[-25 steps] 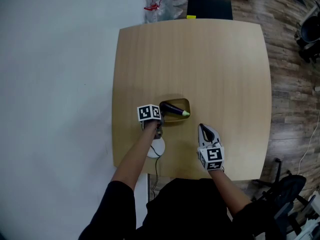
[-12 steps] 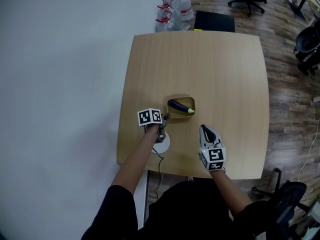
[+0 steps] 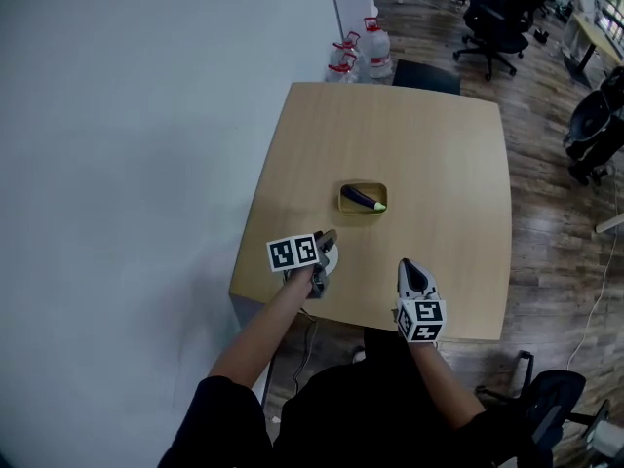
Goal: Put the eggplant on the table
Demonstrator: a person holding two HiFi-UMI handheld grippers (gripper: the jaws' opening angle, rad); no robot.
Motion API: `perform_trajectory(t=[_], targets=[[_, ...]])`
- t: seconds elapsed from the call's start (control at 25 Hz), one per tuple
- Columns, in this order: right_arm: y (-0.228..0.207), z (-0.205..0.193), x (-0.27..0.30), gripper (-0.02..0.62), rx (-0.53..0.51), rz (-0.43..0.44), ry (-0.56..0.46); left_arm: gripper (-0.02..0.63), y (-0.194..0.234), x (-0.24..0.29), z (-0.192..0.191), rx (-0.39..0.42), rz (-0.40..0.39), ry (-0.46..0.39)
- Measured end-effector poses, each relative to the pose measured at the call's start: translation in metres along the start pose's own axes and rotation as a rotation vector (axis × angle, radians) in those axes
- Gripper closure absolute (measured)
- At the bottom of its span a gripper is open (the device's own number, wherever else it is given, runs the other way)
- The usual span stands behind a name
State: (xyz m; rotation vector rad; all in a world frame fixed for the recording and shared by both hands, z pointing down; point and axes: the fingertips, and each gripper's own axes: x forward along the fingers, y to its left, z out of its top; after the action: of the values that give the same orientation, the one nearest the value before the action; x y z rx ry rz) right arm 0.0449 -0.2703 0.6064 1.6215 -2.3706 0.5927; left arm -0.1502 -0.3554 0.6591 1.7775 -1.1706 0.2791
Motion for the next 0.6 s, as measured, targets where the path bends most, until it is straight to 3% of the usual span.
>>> perform_trajectory(t=[0.32,0.6], targets=[[0.039,-0.009,-0.086,0.535,0.011,0.018,-0.001,0.456,-0.059,-0.101,-0.056,0.105,-0.093,-0.177],[0.072,0.004,-0.147,0.535,0.006,0.040,-0.023,0.460,-0.118,-0.184,-0.104,0.268,-0.153,-0.378]])
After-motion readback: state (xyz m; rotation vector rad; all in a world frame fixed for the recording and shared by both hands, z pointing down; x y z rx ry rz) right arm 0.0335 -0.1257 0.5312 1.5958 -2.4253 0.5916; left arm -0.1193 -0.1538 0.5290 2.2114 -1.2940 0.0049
